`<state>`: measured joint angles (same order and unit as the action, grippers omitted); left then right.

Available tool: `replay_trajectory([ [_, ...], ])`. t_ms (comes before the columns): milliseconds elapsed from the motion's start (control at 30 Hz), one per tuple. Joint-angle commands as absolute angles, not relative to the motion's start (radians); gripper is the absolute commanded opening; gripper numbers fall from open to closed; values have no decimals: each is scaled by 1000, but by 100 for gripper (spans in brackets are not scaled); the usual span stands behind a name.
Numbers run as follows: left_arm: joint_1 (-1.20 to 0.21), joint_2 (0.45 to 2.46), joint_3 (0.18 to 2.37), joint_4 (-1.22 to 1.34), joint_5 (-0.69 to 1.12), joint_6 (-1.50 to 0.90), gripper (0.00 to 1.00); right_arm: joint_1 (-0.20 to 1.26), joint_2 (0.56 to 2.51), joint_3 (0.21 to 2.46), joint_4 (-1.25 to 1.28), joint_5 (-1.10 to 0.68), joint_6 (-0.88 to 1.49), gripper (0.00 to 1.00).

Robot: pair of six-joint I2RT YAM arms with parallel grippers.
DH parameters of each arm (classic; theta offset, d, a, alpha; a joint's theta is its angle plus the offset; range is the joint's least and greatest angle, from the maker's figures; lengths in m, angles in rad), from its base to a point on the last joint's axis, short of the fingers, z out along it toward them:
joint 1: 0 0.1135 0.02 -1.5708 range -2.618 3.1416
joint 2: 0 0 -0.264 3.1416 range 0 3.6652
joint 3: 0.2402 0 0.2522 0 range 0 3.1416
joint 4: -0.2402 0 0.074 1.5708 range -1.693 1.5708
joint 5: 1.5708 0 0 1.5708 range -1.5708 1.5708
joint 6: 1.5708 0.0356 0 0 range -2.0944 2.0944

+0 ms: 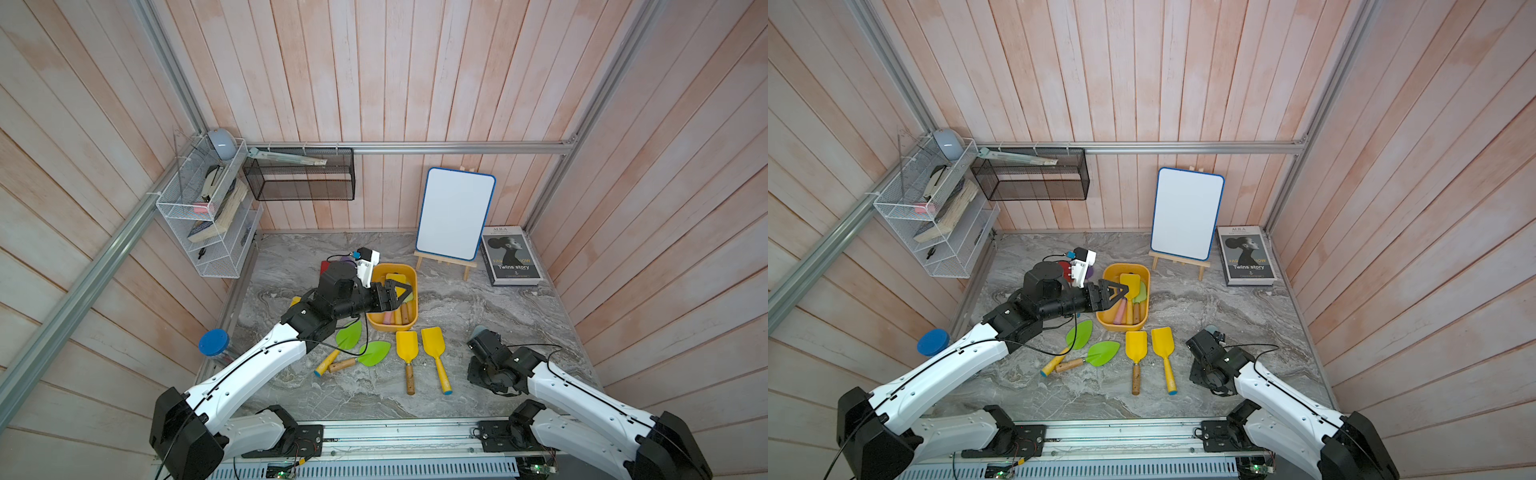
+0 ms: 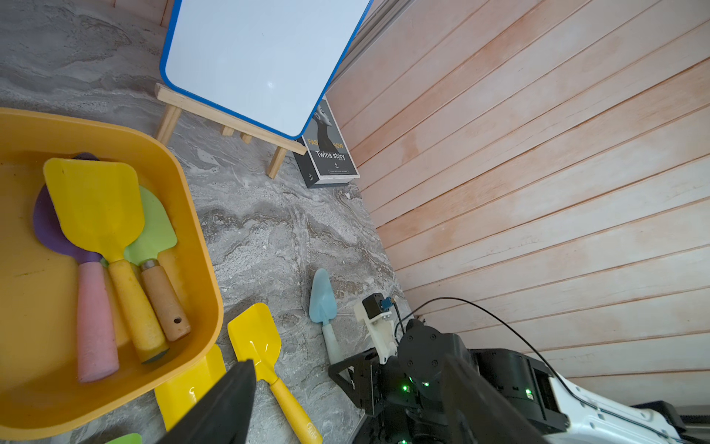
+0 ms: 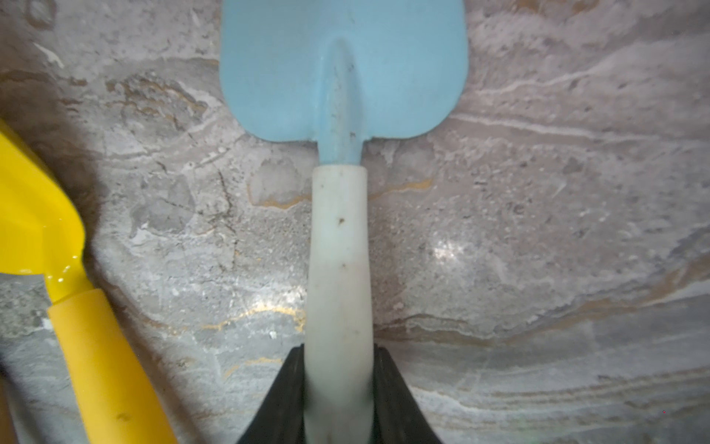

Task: Put the shovel into the storage box
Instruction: Pick up the shovel from the center of the board, then place the shovel in the storage box.

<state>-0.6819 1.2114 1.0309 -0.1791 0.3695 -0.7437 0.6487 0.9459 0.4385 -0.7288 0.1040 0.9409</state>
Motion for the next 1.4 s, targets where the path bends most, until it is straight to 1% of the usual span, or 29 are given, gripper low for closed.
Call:
replay_trajectory([
  [0,-693,1240,1030,-177,357,-761,81,655,940,451,-698,85,912,0],
  [200,-721,1328,1069,-203,380,-767,80,673,902,570,-644,34,801,0],
  [333,-733,1366,1080,-198,387,-775,76,678,876,650,-574,-48,725,0],
  [400,-732,1376,1079,-196,386,-779,75,678,886,683,-546,-87,692,0],
  [567,-733,1395,1092,-196,385,-784,67,681,977,757,-510,-152,627,0],
  [633,-732,1408,1104,-196,387,-784,64,688,1024,786,-501,-163,612,0],
  [767,-733,1434,1121,-200,384,-776,61,712,1086,825,-472,-174,603,0],
  [900,-733,1467,1147,-239,343,-753,57,738,1121,854,-454,-176,602,0],
  [1067,-733,1486,1159,-267,275,-737,55,759,1138,867,-444,-178,611,0],
  [1367,-732,1517,1183,-302,208,-722,53,773,1139,875,-448,-174,615,0],
])
